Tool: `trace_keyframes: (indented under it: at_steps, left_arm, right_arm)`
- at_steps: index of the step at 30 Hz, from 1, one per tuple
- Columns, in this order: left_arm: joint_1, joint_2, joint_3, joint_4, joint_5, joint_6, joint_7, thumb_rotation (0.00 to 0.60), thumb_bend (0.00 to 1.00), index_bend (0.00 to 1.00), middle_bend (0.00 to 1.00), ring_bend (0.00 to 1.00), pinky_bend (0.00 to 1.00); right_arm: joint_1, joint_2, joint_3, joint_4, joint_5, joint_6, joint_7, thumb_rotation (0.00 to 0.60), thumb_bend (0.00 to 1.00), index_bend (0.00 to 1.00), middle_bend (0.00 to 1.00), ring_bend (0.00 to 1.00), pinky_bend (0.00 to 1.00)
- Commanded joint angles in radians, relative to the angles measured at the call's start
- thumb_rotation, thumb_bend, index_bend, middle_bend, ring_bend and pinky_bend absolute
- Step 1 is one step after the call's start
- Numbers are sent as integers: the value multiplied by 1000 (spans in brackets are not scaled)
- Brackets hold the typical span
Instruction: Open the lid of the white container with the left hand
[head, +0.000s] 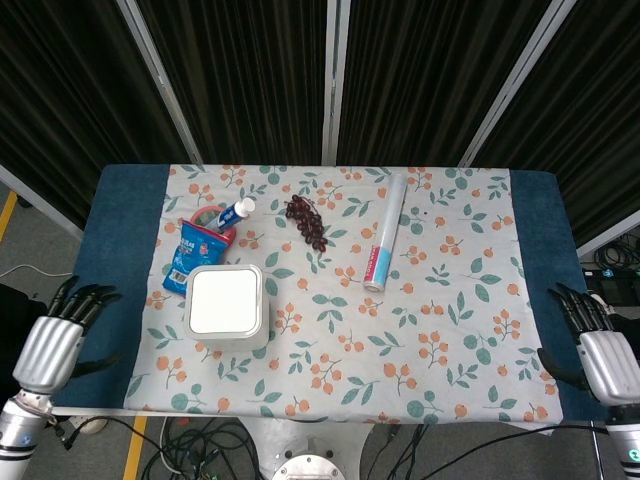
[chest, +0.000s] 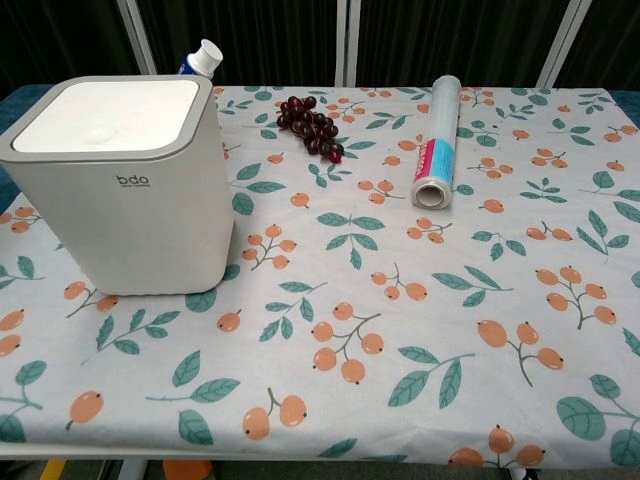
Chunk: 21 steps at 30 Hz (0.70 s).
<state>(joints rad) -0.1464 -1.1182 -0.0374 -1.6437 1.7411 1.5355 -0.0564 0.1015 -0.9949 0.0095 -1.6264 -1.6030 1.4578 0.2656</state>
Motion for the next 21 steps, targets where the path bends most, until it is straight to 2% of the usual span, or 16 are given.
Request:
trace_keyframes:
  at_steps: [1,9,15,21]
  left_arm:
    - [-91,28,3,-4,92,-62,-44,600,89,214,174,144,0]
    - [-207,32,12,-36,158,-181,-44,600,89,214,147,137,0]
    - [-263,38,38,-66,138,-298,-26,600,89,215,147,125,0]
    - [-306,47,64,-105,71,-429,9,600,89,225,176,126,0]
  right_arm:
    - [16,-12,-12,2,6,-42,5,600,270,0,0,0,0]
    - [26,-28,-14,13,16,-68,13,600,270,0,0,0,0]
    - [21,-29,-15,18,20,-61,20,600,269,0,0,0,0]
    - [18,-31,-15,24,17,-53,27,600,270,0,0,0,0]
